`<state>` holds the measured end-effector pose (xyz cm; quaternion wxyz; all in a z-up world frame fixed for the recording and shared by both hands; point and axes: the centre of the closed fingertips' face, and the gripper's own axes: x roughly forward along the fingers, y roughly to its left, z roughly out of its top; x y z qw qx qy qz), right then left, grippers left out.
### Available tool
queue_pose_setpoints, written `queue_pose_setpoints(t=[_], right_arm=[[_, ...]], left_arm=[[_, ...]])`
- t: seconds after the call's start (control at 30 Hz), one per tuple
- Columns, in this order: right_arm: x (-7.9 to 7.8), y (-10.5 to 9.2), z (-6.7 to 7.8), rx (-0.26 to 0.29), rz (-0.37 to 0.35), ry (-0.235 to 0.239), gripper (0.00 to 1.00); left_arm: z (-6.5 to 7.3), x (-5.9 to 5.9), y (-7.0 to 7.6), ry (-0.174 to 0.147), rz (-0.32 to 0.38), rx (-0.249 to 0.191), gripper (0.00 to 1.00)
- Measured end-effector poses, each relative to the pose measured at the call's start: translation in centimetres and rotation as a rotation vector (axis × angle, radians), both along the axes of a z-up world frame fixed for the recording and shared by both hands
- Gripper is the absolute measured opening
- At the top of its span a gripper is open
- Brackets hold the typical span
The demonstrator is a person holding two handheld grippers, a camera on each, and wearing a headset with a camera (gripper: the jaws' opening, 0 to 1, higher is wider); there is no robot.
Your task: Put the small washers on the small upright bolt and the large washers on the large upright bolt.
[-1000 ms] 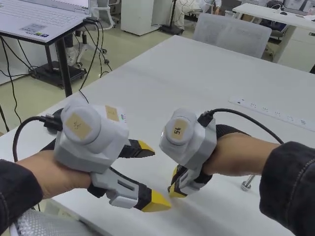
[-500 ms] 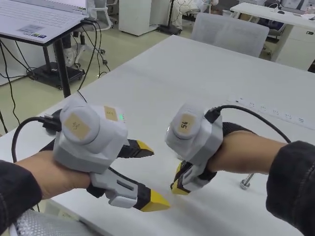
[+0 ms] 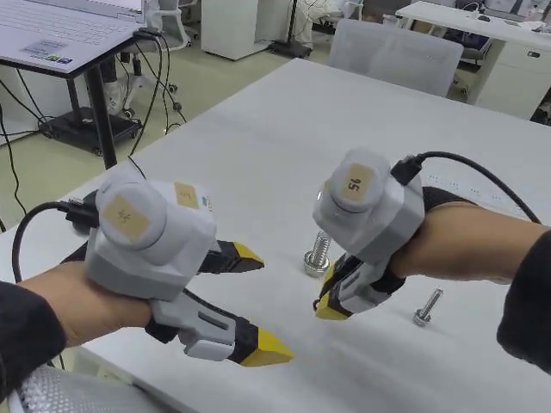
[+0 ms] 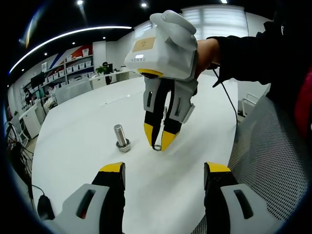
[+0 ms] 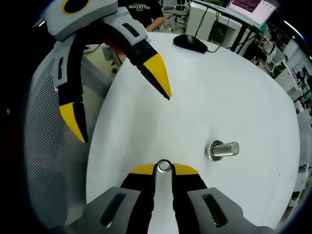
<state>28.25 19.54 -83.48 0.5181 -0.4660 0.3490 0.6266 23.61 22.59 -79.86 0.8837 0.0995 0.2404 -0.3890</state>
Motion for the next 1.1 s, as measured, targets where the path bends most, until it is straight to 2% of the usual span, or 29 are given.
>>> queue_pose_setpoints(t=[0.5, 0.87, 1.1], right_arm=[[2.5, -3.6, 3.7, 0.031, -0.092, -0.057, 0.13], [4.4, -6.2, 5.6, 0.042, -0.153, -0.098, 0.13], [5.6, -7.7, 6.1, 0.041, -0.189, -0.111, 0.13]], left_arm=[[-0.1, -0.3, -0.2, 0.001, -0.008, 0.002, 0.65], [-0.1, -0.4, -0.2, 0.002, -0.006, 0.004, 0.65], [-0.2, -0.4, -0.2, 0.006, -0.009, 0.011, 0.65]])
